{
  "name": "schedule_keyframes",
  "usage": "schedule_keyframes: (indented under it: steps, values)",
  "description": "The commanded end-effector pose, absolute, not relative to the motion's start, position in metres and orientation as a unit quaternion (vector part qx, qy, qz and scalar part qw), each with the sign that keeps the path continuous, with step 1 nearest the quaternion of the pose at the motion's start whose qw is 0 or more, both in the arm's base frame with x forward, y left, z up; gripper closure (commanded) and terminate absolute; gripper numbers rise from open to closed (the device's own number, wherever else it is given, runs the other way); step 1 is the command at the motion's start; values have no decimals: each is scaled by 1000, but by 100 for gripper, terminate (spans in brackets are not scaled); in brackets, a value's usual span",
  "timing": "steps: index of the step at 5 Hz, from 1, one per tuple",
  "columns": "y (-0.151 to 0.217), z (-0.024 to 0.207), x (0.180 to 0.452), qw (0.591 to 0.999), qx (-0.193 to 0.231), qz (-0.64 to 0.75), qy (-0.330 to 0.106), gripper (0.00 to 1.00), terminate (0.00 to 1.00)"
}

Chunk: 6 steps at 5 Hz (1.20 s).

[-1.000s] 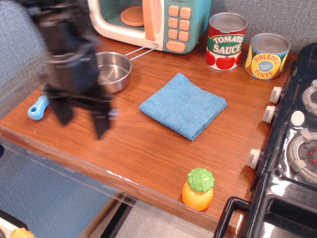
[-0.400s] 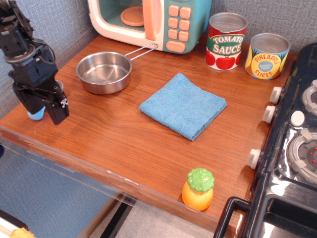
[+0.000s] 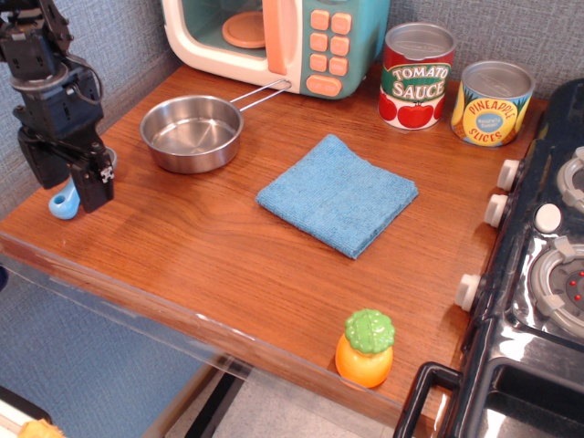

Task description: Pick up the spoon and place it on the blue cloth

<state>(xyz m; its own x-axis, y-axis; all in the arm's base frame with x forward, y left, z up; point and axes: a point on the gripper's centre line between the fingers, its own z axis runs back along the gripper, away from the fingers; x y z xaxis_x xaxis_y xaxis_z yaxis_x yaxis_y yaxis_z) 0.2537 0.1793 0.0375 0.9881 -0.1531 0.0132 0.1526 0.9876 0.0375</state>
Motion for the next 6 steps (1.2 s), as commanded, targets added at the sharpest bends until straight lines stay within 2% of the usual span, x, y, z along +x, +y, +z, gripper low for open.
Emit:
schedule_keyframes:
  steps: [1, 3, 4, 5, 6]
  values:
    - [187, 48, 250, 998, 40, -43, -12, 0, 0]
    - [192, 35, 245, 998, 60, -5, 22, 0, 0]
    - [194, 29, 244, 998, 56, 4, 24, 0, 0]
    - [192, 25, 246, 998, 55, 5, 16, 100, 0]
    - [190, 22, 246, 998, 55, 5, 16, 100, 0]
